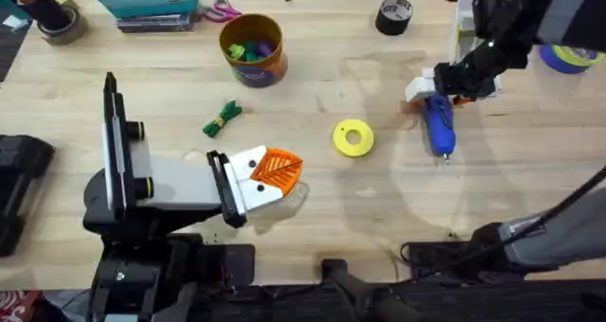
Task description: Pick up the gripper from the table and insert it into the empty holder that is missing its gripper. Then pick up a screw, insert it into the mounting hole, and use the screwdriver to tighten it. Finally, clean up the table by picking up the vegetable and placing it into the bucket.
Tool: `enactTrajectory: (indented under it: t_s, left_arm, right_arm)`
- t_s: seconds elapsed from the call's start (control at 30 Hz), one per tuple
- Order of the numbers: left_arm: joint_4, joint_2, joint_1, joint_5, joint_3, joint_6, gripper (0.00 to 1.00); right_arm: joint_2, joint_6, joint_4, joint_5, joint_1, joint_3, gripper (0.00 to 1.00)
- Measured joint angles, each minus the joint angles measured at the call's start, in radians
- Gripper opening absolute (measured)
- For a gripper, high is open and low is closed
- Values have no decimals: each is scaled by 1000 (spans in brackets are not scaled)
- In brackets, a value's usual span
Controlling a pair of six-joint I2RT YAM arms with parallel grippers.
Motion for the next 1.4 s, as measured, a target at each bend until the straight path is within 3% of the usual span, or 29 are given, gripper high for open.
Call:
enactTrajectory:
  t_s: [0.23, 0.33, 0.47, 0.6, 0.63, 1.13, 1.4]
  left_arm:
    - [0, 0, 0, 0, 0, 0, 4]
    - [0, 0, 0, 0, 0, 0, 4]
    - [0, 0, 0, 0, 0, 0, 4]
    - [0, 0, 0, 0, 0, 0, 4]
    - [0, 0, 0, 0, 0, 0, 4]
    - [0, 0, 0, 0, 0, 0, 4]
    - [0, 0, 0, 0, 0, 0, 4]
  right_arm:
    - [8, 0, 3, 1, 4, 0, 994]
    - [9, 0, 3, 8, 4, 0, 915]
    - [9, 0, 8, 11, 4, 0, 593]
    - [12, -2, 7, 11, 4, 0, 67]
    - [15, 0, 7, 10, 4, 0, 28]
    - [16, -15, -13, 6, 4, 13, 24]
    - [-81, -4, -74, -8, 6, 154, 24]
